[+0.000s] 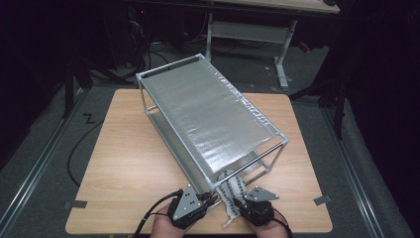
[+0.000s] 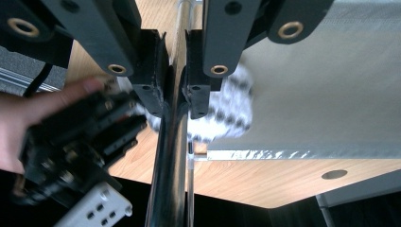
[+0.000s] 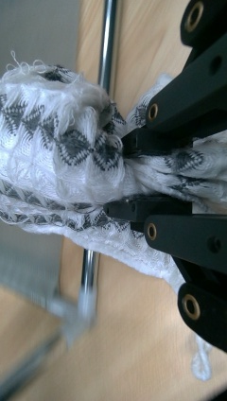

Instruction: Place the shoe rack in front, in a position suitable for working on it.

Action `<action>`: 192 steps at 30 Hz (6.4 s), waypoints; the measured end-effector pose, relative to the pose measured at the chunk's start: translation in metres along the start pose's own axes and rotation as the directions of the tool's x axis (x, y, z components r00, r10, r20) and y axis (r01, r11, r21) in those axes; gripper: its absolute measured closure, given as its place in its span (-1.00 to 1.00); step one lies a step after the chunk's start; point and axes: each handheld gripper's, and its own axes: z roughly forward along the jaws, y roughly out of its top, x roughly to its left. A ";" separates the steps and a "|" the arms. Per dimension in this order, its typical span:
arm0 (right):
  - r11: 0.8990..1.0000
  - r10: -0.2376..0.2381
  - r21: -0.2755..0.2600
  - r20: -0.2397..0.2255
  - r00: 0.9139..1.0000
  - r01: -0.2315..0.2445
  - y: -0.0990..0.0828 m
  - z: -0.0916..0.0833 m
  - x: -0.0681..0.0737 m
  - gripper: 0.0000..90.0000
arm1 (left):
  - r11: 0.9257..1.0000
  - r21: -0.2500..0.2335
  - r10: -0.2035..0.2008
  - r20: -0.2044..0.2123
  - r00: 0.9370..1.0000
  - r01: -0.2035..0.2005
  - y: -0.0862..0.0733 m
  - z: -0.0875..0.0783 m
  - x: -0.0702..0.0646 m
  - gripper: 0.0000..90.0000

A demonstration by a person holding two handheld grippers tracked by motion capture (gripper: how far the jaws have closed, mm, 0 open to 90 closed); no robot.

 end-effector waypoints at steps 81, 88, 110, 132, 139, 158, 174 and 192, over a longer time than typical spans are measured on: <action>0.995 0.100 -0.012 0.037 0.994 -0.100 0.001 0.003 -0.031 0.69 | 1.000 -0.013 -0.007 0.015 1.000 0.008 -0.004 -0.004 0.004 0.79; 0.990 0.143 -0.024 0.161 0.976 -0.141 -0.005 -0.003 -0.068 0.70 | 1.000 -0.010 -0.005 0.013 1.000 0.005 -0.004 -0.005 0.003 0.79; 0.970 0.228 -0.126 0.174 0.958 -0.208 -0.010 -0.039 -0.074 0.71 | 1.000 -0.014 -0.003 0.036 0.999 0.003 -0.004 -0.004 0.003 0.79; 0.916 0.178 -0.394 0.225 0.958 -0.077 0.028 -0.111 -0.062 0.71 | 1.000 -0.012 0.007 0.016 1.000 -0.007 -0.004 -0.004 0.001 0.79; 0.874 0.172 -0.485 0.250 0.953 -0.030 0.041 -0.140 -0.056 0.71 | 1.000 -0.014 0.002 0.014 1.000 -0.002 -0.005 -0.004 0.000 0.79; 0.869 0.178 -0.493 0.235 0.955 -0.041 0.051 -0.133 -0.064 0.70 | 0.999 0.036 -0.018 0.005 1.000 0.018 -0.012 -0.020 -0.002 0.43; 0.897 0.144 -0.441 0.213 0.966 -0.036 0.053 -0.112 -0.058 0.70 | 0.999 0.014 -0.039 -0.020 0.999 0.039 -0.022 -0.001 -0.004 0.79; 0.905 -0.014 -0.423 0.070 0.997 0.043 0.058 -0.107 0.001 0.70 | 1.000 0.020 -0.022 0.002 1.000 0.022 -0.021 0.000 -0.001 0.78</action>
